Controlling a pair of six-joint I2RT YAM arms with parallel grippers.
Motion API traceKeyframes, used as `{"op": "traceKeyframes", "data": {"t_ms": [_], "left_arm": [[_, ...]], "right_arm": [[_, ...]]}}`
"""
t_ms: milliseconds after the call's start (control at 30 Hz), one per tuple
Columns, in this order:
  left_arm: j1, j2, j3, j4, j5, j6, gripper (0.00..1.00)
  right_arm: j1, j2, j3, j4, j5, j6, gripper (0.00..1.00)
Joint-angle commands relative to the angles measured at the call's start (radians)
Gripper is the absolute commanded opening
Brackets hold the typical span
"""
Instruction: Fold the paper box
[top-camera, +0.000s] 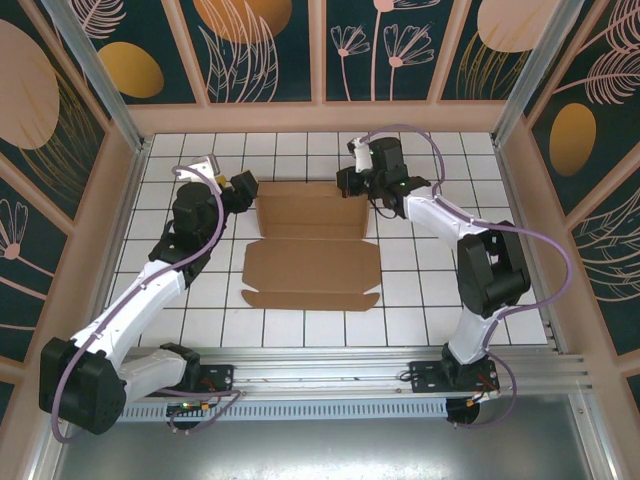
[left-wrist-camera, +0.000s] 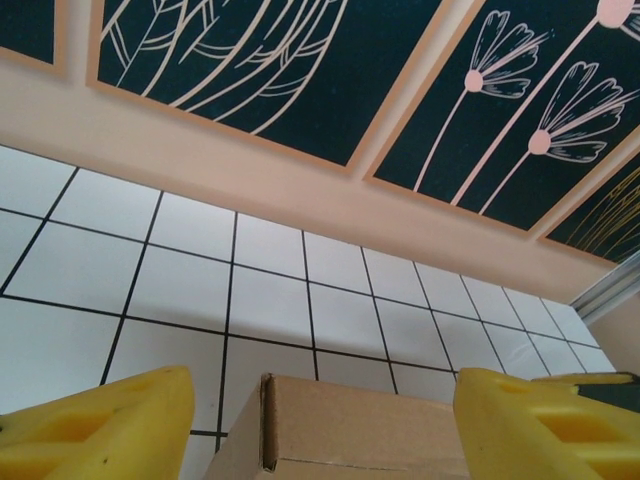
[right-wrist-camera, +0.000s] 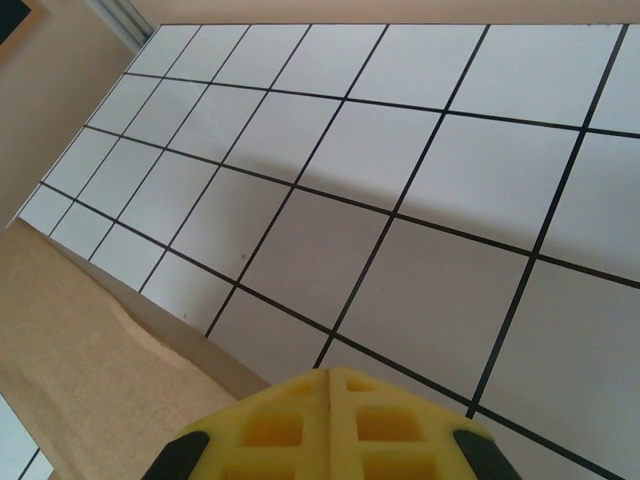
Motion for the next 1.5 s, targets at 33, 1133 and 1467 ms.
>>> {"op": "traceKeyframes", "data": {"t_ms": [33, 1133, 1467], "left_arm": [[0.002, -0.014, 0.011, -0.040, 0.006, 0.022, 0.69], [0.002, -0.026, 0.240, -0.132, -0.128, 0.054, 0.72], [0.002, -0.014, 0.220, -0.142, -0.122, 0.043, 0.71]], "right_arm": [[-0.011, 0.045, 0.039, -0.026, -0.015, 0.028, 0.00], [-0.063, -0.002, -0.079, 0.003, 0.158, 0.136, 0.27], [0.135, 0.134, 0.269, -0.133, 0.046, 0.029, 0.40]]}}
